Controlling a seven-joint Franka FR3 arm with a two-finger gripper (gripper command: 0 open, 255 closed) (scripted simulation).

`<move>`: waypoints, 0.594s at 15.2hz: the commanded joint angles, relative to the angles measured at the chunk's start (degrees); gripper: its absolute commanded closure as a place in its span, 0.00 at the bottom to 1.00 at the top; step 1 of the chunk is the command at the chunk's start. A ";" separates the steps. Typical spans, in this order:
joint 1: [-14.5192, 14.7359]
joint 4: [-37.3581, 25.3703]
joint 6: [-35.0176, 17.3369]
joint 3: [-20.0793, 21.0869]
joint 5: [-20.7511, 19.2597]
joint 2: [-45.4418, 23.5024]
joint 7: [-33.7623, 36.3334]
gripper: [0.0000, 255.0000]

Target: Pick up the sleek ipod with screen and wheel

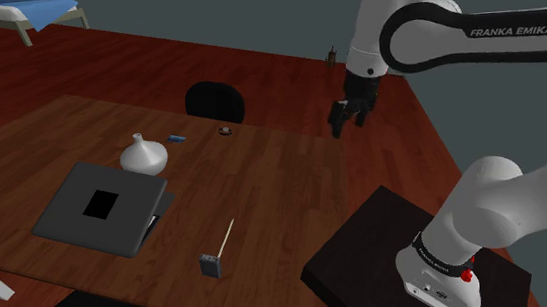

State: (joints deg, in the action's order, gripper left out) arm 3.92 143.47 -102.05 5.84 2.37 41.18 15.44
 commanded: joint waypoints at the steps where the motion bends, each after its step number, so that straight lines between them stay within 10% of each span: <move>1: 0.71 1.88 -3.62 2.22 1.51 -1.61 3.01 0.00; 9: 3.03 4.10 -16.24 11.12 5.96 -11.52 14.58 0.00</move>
State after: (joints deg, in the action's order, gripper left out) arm 6.57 147.24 -116.54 15.67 7.74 30.91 28.28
